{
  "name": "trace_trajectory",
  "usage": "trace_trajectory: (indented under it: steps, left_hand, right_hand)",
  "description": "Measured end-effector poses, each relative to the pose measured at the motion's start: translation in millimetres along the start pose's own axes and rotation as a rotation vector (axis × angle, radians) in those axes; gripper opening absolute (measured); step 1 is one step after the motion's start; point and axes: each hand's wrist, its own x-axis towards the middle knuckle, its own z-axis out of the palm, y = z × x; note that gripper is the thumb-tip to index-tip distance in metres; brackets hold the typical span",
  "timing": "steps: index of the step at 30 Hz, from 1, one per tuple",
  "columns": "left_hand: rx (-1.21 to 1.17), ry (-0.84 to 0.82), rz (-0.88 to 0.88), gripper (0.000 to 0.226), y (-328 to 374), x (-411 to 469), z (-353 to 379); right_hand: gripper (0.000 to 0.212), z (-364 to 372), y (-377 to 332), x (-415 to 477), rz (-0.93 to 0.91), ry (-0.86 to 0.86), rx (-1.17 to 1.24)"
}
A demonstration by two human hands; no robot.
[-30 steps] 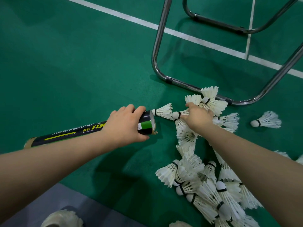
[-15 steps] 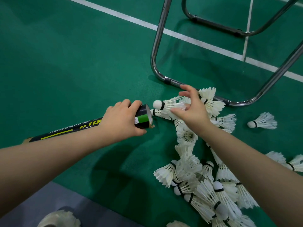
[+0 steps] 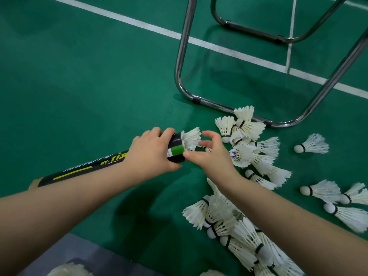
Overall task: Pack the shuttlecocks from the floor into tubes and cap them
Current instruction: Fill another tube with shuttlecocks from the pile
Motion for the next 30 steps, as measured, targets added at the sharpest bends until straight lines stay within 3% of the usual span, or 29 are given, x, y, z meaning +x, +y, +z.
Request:
trace_trajectory:
  steps: [4, 6, 10, 12, 14, 17, 20, 23, 26, 30]
  left_hand:
    - [-0.006, -0.007, -0.009, 0.067, 21.4, -5.5, 7.6]
    - [0.016, -0.020, -0.012, 0.069, 33.1, -12.1, 12.3]
    - [0.026, -0.064, 0.050, 0.073, 51.9, -28.9, 21.2]
    - [0.009, -0.058, 0.067, 0.071, 56.6, -35.3, 23.8]
    - [-0.028, -0.021, 0.050, 0.071, 59.4, -37.3, 23.6]
    - [-0.052, 0.010, 0.002, 0.077, 60.5, -37.5, 20.7]
    - [-0.069, 0.034, -0.016, 0.079, 59.7, -47.3, 19.4]
    - [-0.081, 0.046, 0.006, 0.077, 59.7, -58.6, 22.4]
    - [-0.052, 0.037, 0.008, 0.077, 59.6, -61.9, 27.2]
    - [-0.026, 0.081, 0.021, 0.077, 58.4, -62.7, 33.9]
  right_hand:
    - [0.024, -2.2, 12.4, -9.2, -0.013, -0.170, -0.081]
    - [0.034, -5.9, 18.3, -13.1, 0.006, -0.292, -0.058]
    - [0.034, -26.5, 20.7, -18.1, 0.163, -0.574, -0.045]
    - [0.036, -30.7, 21.3, -23.0, 0.189, -0.634, -0.074]
    - [0.016, -29.4, 18.9, -28.1, 0.143, -0.539, -0.051]
    - [0.024, -39.8, 19.6, -26.0, 0.008, -0.141, -0.024]
    - [0.020, -61.2, 35.0, -17.5, -0.082, 0.135, -0.336]
    - [0.021, -68.3, 60.0, -12.2, -0.079, 0.120, -0.649]
    - [0.038, -67.4, 76.8, -8.4, -0.071, 0.144, -0.795]
    - [0.042, -72.3, 84.0, 1.7, -0.047, 0.157, -0.900]
